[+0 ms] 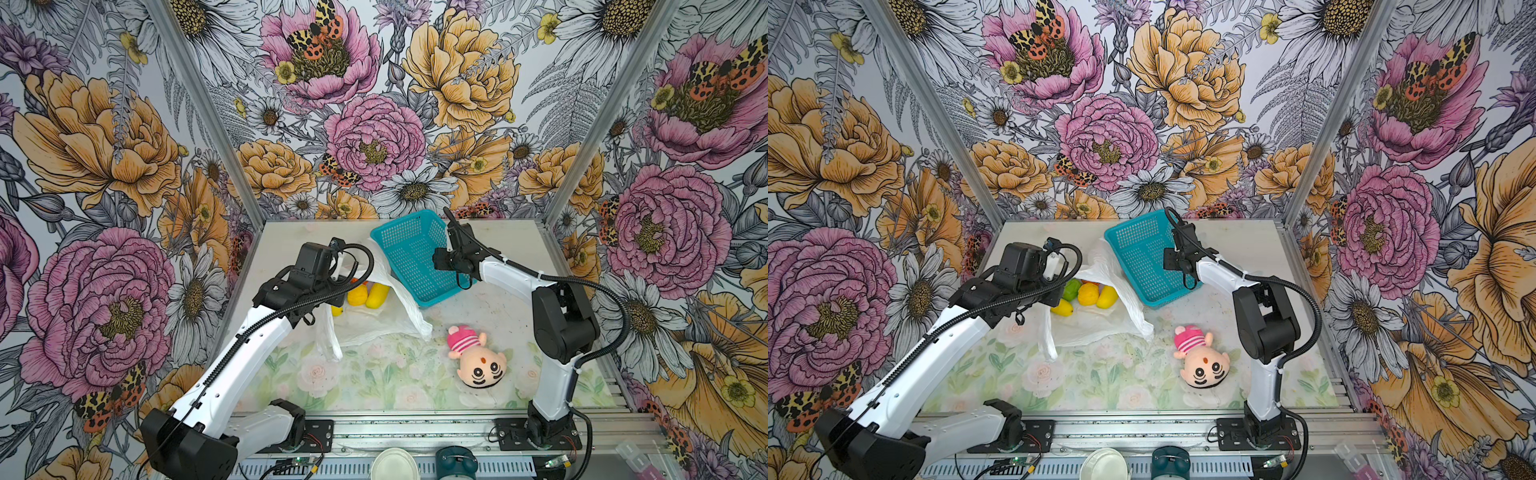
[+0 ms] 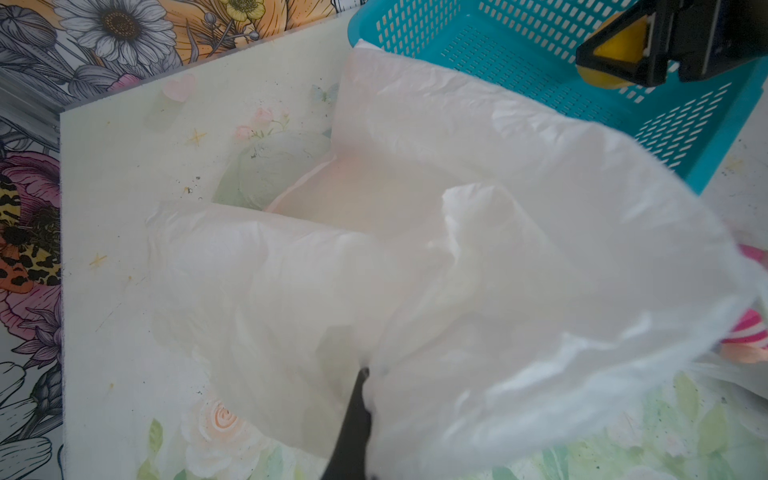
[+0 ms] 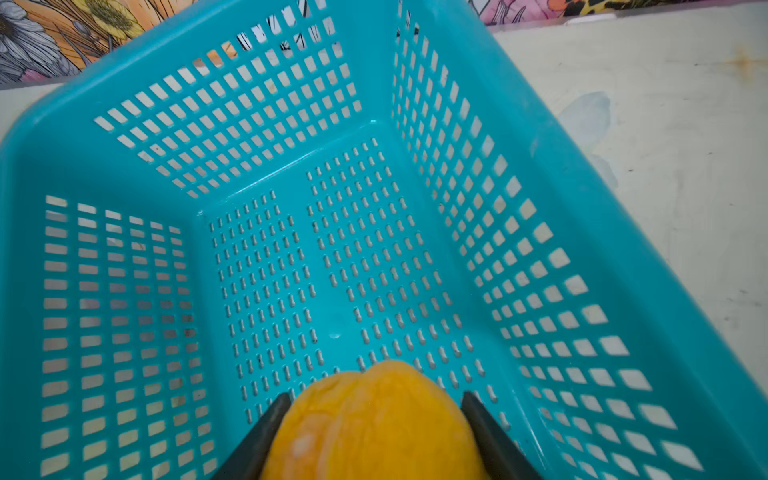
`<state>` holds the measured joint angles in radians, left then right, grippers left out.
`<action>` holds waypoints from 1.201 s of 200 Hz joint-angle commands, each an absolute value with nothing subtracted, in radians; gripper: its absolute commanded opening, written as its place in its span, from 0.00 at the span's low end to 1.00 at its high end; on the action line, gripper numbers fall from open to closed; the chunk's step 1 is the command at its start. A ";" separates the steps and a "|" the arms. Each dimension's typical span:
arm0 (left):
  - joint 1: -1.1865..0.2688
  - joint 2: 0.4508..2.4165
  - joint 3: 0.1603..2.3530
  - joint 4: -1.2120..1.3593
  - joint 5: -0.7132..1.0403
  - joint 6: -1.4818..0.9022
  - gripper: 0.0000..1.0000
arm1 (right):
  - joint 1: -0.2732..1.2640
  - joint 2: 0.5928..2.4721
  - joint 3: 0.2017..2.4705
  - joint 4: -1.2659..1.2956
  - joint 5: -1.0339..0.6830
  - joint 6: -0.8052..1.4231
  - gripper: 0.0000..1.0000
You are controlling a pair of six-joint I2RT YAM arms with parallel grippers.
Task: Untie the knot of the plastic bag and take out the fruit
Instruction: 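Carry the yellow fruit with the right gripper over the teal basket, then open the right gripper to drop the yellow fruit into the basket, then move the right gripper back over the bag opening and lower inside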
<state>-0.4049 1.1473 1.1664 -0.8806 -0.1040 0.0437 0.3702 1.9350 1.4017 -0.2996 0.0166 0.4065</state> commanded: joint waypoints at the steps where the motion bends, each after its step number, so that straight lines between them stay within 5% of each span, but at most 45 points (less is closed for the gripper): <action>1: -0.406 1.146 1.159 -0.857 -0.127 0.052 0.00 | 0.347 2.001 1.442 -0.332 -0.016 0.408 0.47; 34: -0.386 1.155 1.163 -0.856 -0.093 0.048 0.00 | 0.336 2.033 1.448 -0.346 -0.023 0.420 0.49; 99: -0.356 1.161 1.168 -0.856 -0.049 0.048 0.00 | 0.346 1.893 1.371 -0.339 0.008 0.434 0.97; 148: -0.322 1.150 1.169 -0.853 -0.035 0.046 0.00 | 0.359 1.724 1.284 -0.342 0.056 0.538 0.99; 205: -0.324 1.155 1.173 -0.852 -0.037 0.046 0.00 | 0.358 1.326 1.046 -0.350 0.182 0.987 0.99; 226: -0.333 1.148 1.176 -0.873 -0.083 0.049 0.00 | 0.330 1.206 1.015 -0.350 0.093 0.957 0.99; 240: -0.341 1.126 1.182 -0.898 -0.128 0.021 0.00 | 0.319 1.154 1.034 -0.350 0.006 0.886 0.90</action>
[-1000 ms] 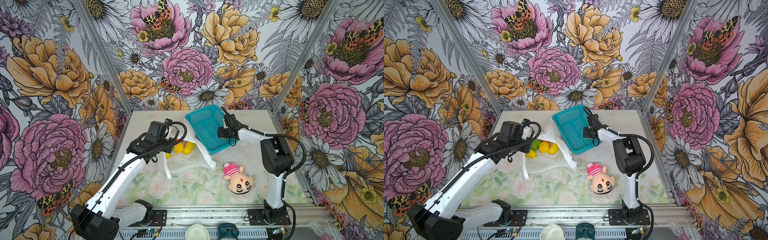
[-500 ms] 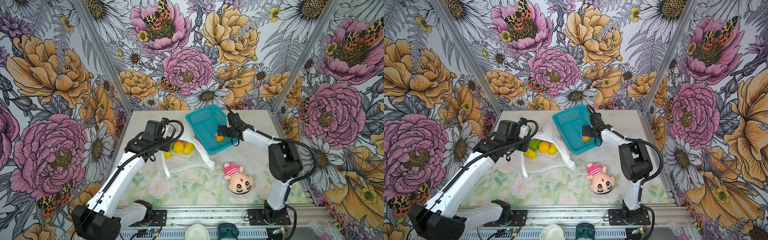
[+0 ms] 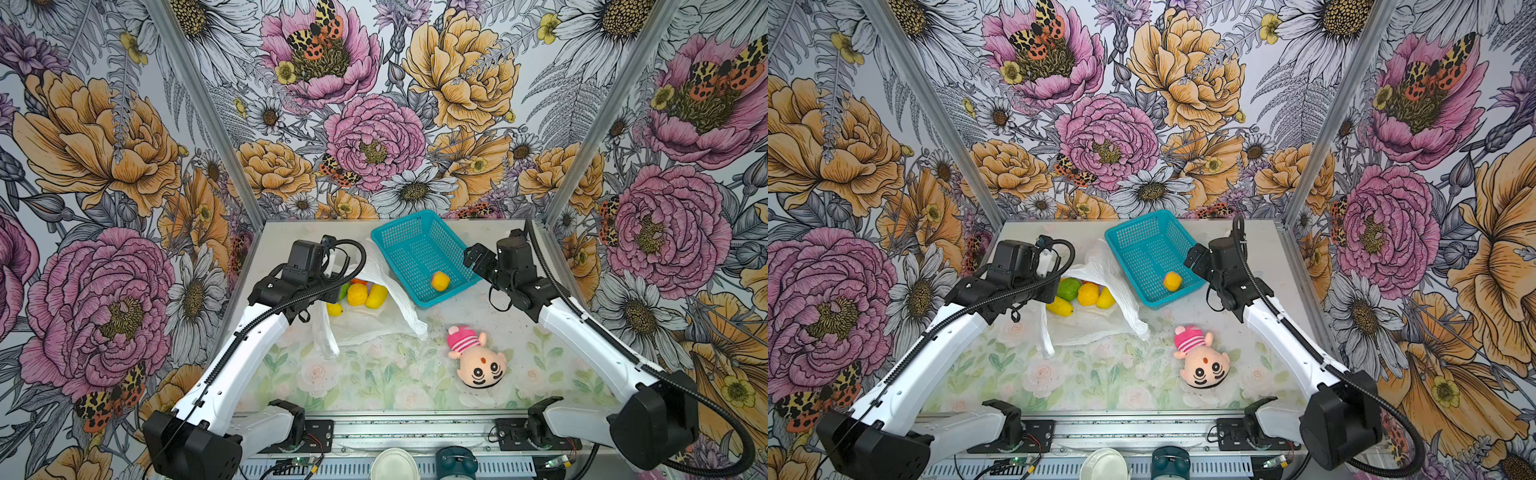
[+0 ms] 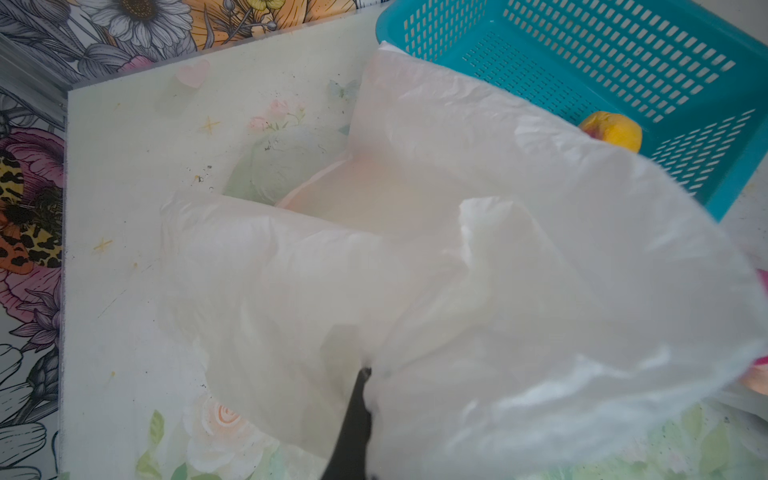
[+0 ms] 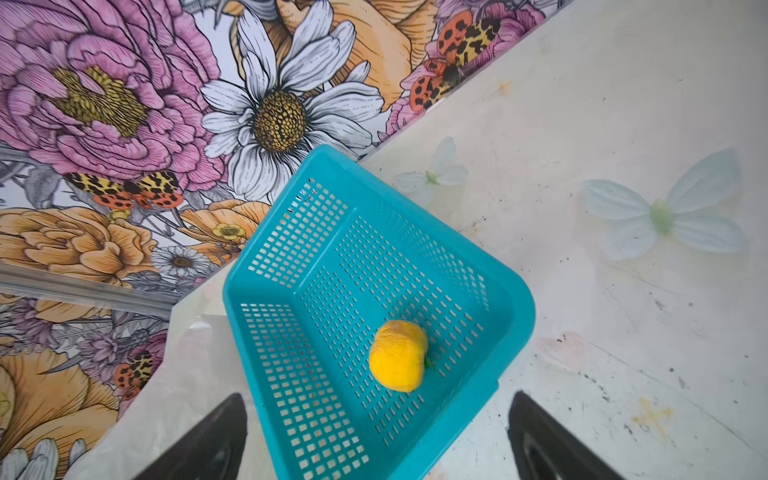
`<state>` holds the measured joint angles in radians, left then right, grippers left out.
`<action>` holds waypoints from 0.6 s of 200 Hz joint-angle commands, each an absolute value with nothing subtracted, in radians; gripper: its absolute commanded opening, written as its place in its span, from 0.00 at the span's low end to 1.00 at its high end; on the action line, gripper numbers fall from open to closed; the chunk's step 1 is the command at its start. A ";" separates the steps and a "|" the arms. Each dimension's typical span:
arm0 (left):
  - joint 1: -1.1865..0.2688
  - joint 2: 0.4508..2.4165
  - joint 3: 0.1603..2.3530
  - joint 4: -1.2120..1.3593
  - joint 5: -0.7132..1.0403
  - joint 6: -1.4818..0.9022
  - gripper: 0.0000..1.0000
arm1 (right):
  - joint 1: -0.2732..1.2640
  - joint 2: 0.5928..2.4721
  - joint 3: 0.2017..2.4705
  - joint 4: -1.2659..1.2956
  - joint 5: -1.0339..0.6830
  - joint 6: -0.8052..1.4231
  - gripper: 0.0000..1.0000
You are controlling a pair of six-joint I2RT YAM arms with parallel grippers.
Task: Untie the knot of the plastic bag and take out the fruit
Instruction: 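Move the right gripper back over the bag opening and lower inside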
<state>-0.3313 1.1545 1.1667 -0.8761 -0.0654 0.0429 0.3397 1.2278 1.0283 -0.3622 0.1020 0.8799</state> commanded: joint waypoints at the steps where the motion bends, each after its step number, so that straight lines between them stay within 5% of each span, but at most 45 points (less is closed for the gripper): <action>1: -0.340 1.123 1.182 -0.899 -0.129 0.018 0.00 | 0.318 1.151 1.035 -0.350 0.003 0.882 0.90; 28: -0.366 1.105 1.136 -0.894 -0.130 0.020 0.00 | 0.316 1.044 0.984 -0.303 0.002 0.844 0.99; 66: -0.257 1.131 1.138 -0.895 0.006 -0.003 0.00 | 0.325 1.066 1.037 -0.248 -0.376 0.658 1.00; 95: -0.260 1.118 1.121 -0.883 0.004 -0.004 0.00 | 0.495 1.042 1.032 -0.246 -0.206 0.567 0.99; 120: -0.263 1.124 1.118 -0.885 0.002 -0.004 0.00 | 0.700 0.983 1.040 -0.215 -0.074 0.449 0.83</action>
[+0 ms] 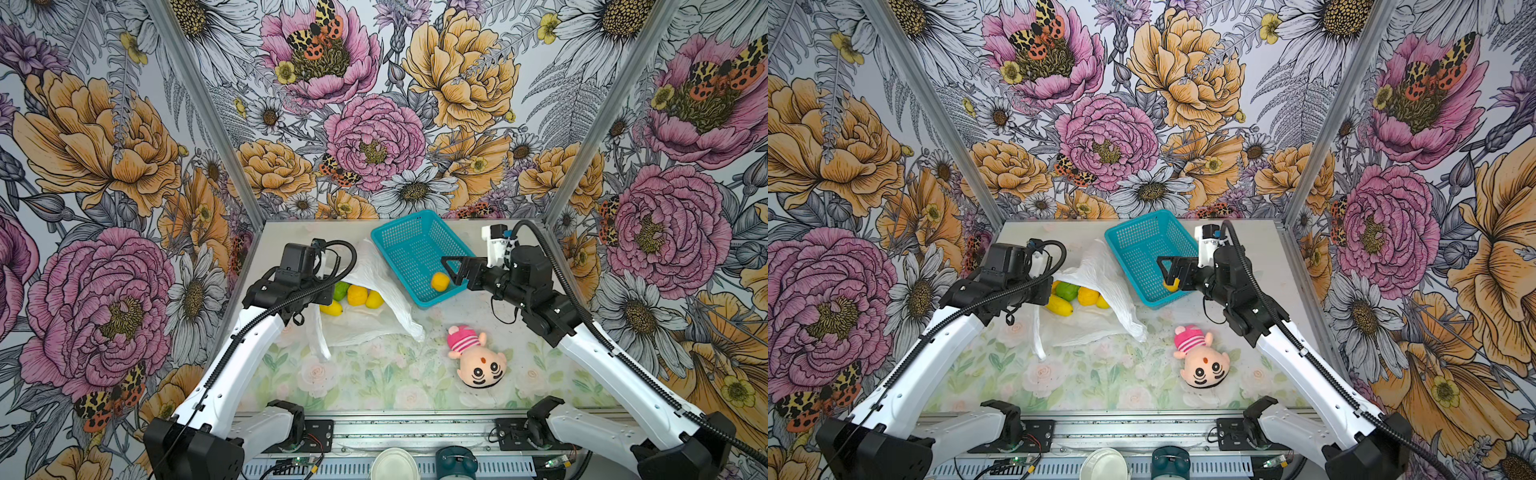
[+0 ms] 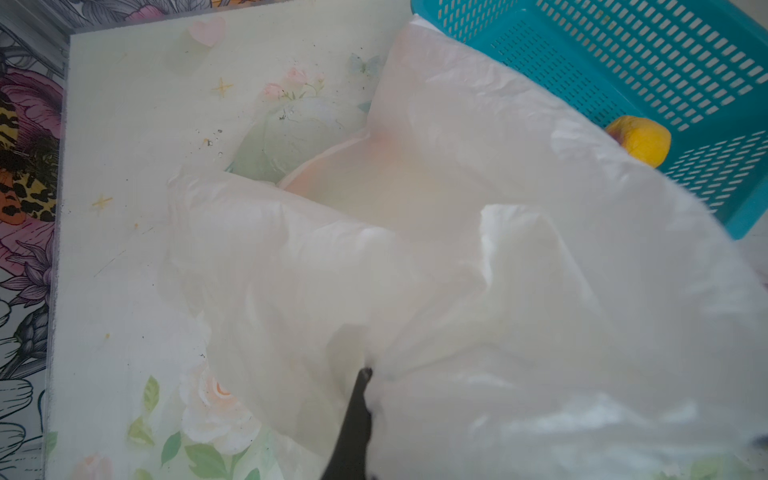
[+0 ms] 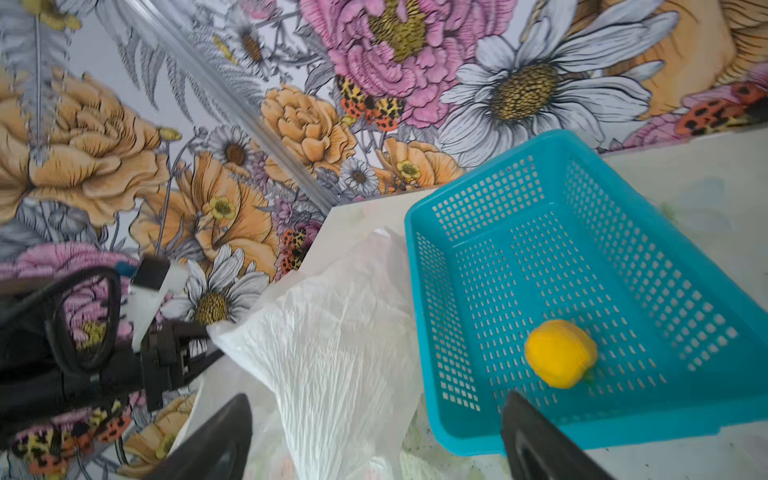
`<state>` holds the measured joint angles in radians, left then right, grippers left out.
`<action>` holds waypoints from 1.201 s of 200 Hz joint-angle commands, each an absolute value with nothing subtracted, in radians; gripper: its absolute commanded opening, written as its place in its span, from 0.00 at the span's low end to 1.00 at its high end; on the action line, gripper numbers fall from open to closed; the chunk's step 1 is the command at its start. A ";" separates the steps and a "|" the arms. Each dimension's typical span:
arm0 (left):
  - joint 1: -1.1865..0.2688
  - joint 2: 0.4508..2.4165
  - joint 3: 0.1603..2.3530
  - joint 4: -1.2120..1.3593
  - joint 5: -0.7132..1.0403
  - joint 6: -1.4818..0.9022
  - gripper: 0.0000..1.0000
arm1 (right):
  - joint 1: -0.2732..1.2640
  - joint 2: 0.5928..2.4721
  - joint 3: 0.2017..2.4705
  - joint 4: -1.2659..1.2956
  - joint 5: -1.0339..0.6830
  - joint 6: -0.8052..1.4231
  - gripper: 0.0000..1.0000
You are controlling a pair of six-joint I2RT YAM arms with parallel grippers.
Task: Untie the knot of the plastic bag and take out the fruit
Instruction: 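Move the right gripper back over the bag opening and lower inside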
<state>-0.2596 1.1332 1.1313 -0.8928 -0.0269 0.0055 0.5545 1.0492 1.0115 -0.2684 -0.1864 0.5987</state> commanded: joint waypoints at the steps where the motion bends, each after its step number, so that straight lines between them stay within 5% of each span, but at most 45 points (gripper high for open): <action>1: -0.263 1.124 1.117 -0.885 0.002 -0.004 0.00 | 0.708 0.981 1.039 -0.212 -0.069 0.444 0.82; 39: -0.262 1.130 1.116 -0.885 0.004 -0.003 0.00 | 1.008 1.030 1.074 -0.162 0.068 0.290 0.64; 82: -0.268 1.116 1.121 -0.885 0.006 -0.002 0.00 | 1.192 1.241 1.106 -0.084 0.203 0.106 0.58; 240: -0.271 1.085 1.115 -0.886 0.009 -0.008 0.00 | 1.219 1.652 1.165 -0.025 0.338 0.089 0.54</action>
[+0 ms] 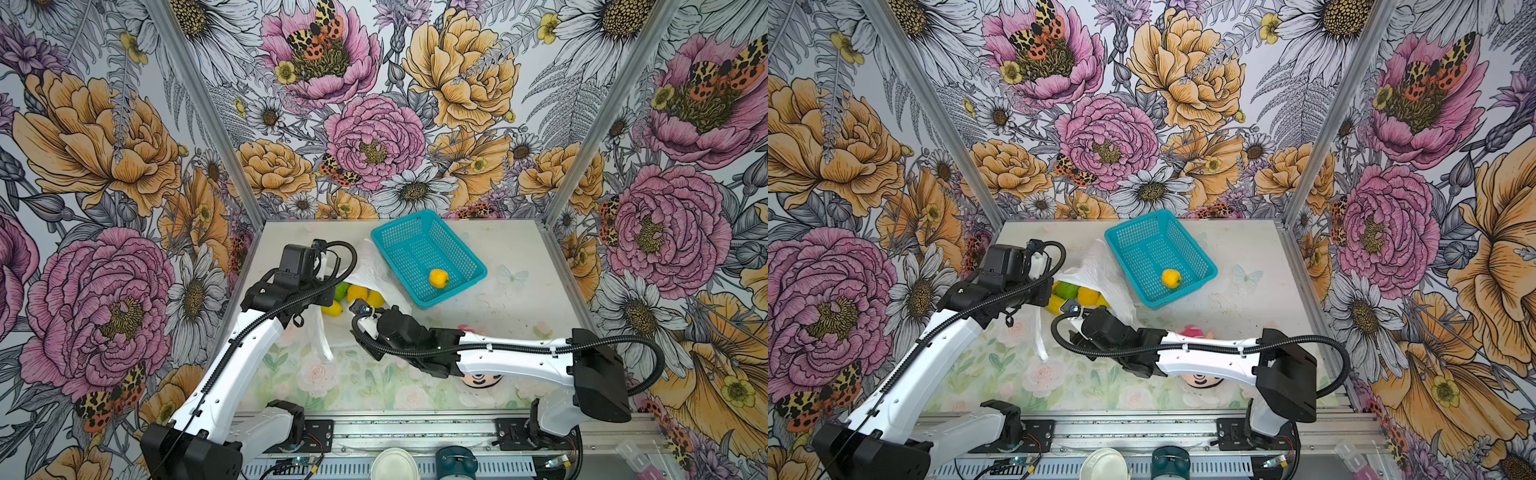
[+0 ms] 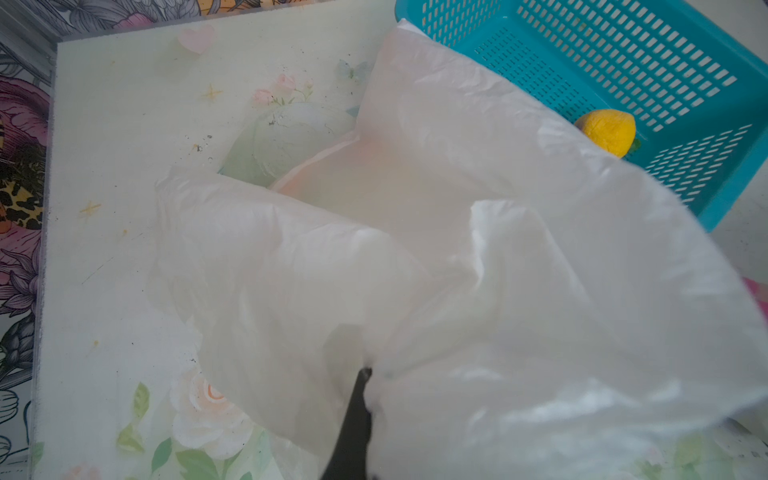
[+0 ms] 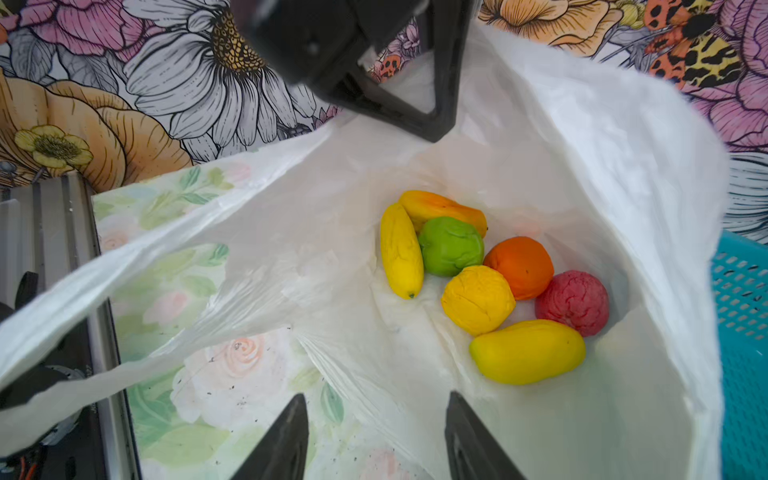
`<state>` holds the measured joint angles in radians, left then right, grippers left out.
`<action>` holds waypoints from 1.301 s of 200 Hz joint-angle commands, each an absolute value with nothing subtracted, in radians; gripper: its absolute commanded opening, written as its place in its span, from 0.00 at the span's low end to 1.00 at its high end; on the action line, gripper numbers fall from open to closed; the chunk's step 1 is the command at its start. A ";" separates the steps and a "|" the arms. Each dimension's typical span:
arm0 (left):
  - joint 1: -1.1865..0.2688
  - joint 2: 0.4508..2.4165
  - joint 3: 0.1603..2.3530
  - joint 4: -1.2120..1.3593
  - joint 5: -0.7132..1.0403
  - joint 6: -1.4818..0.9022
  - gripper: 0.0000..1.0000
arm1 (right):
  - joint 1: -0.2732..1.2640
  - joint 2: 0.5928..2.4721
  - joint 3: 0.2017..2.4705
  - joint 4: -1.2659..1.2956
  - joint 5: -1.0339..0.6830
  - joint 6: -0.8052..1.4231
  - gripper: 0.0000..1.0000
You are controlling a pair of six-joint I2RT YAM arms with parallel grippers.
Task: Untie the knot of the plastic bag and take out the fruit
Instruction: 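Move the right gripper back over the bag opening and lower inside, then grasp the large wrinkled yellow fruit with the right gripper and lift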
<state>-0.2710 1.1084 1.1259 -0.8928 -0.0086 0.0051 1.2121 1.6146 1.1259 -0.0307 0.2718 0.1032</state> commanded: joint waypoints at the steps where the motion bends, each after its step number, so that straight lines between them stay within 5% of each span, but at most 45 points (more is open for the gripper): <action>1: -0.270 1.086 1.116 -0.886 0.009 -0.008 0.00 | 1.218 1.653 1.166 -0.025 0.341 0.087 0.54; 84: -0.274 1.076 1.114 -0.885 0.006 -0.008 0.00 | 1.198 1.860 1.273 -0.077 0.518 0.091 0.52; 260: -0.287 1.034 1.114 -0.856 0.121 -0.002 0.00 | 1.081 2.279 1.673 -0.153 0.643 0.403 0.98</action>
<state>-0.2718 1.0569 1.1236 -0.8848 0.0544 0.0017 1.0859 2.2337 1.6146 -0.1490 0.6071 0.3664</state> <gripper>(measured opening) 0.050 0.976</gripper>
